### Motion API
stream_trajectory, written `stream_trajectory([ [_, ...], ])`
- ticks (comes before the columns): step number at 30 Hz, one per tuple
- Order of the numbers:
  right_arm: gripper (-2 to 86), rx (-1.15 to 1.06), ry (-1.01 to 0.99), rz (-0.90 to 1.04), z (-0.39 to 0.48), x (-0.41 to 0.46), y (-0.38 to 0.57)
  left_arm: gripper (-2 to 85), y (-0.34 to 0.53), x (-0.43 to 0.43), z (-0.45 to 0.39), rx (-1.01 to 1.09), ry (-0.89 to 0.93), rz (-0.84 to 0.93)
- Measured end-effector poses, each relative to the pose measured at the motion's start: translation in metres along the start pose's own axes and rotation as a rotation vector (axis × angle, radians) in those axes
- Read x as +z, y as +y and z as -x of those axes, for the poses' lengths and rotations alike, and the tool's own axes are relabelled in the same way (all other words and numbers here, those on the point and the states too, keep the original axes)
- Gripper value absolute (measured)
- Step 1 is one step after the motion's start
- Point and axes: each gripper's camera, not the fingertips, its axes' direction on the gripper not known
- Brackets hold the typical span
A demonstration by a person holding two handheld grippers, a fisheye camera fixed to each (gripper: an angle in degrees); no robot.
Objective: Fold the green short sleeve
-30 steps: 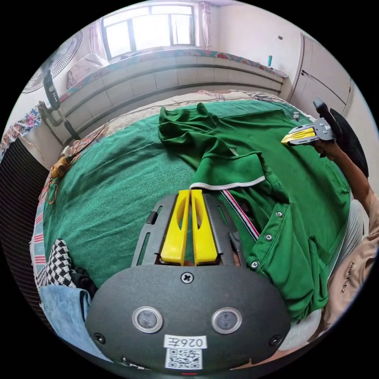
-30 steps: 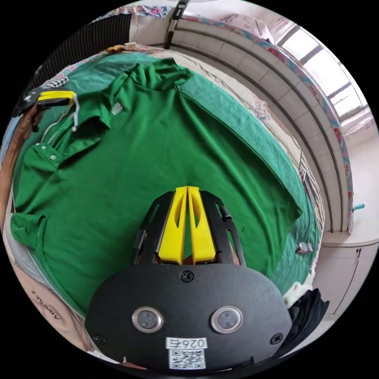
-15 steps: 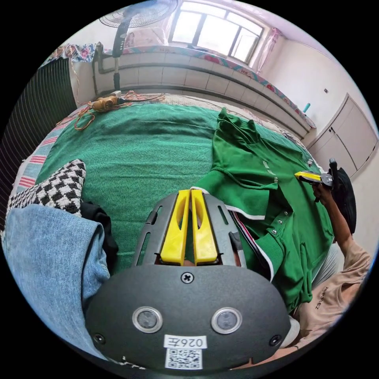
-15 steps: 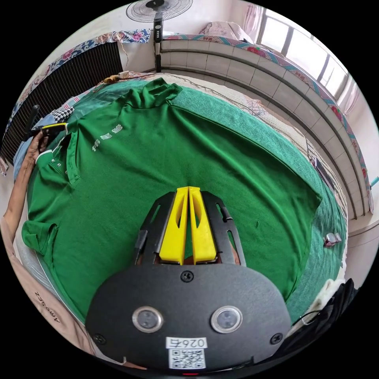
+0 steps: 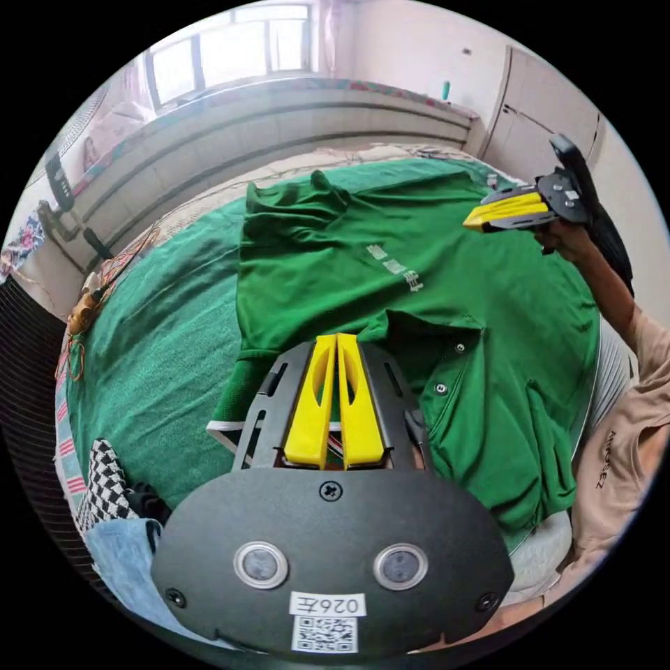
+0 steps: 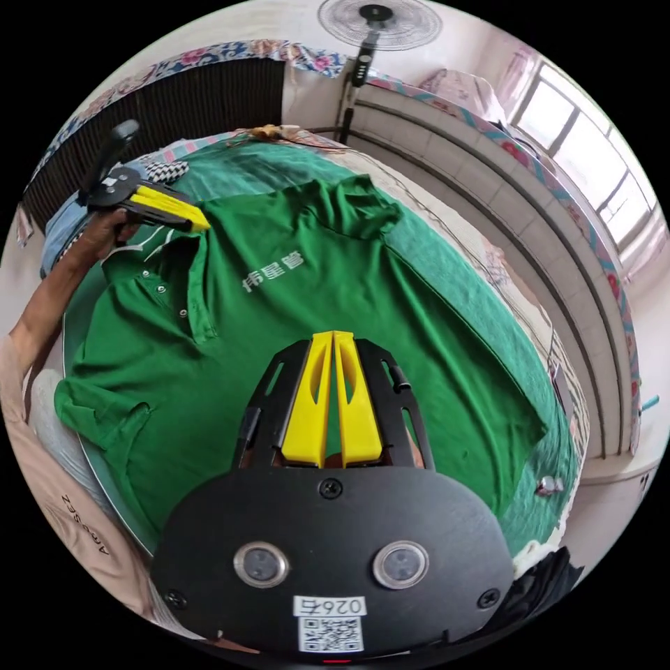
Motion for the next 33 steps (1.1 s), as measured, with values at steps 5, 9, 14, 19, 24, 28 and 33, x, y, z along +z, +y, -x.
stream_trajectory([
  [5, -0.9, -0.056, 0.099, 0.046, -0.004, 0.018, -0.022, -0.8, 0.038, -0.025, -0.001, -0.007, -0.189, 0.0],
  [9, -0.9, -0.018, 0.043, -0.007, -0.014, 0.021, -0.031, -0.9, 0.038, -0.05, -0.003, -0.061, -0.106, -0.27],
  [14, -0.9, -0.03, -0.156, -0.095, 0.014, 0.054, -0.063, -0.9, -0.011, 0.002, -0.014, 0.102, 0.121, -0.1],
  [19, -0.9, -0.261, -0.205, 0.068, 0.036, 0.099, -0.069, -0.8, 0.018, -0.026, -0.002, 0.072, -0.072, -0.101],
  [24, -0.5, 0.032, -0.197, -0.055, -0.072, 0.096, -0.066, -0.5, -0.016, -0.038, 0.071, -0.089, -0.057, -0.355],
  [28, 3.0, 0.274, -0.292, -0.172, -0.154, 0.116, -0.081, 4.1, -0.099, 0.029, 0.126, -0.238, -0.067, -0.322],
  [33, 8.7, 0.358, -0.318, -0.179, -0.183, 0.171, -0.116, 15.7, -0.16, 0.109, 0.173, -0.376, 0.079, -0.241],
])
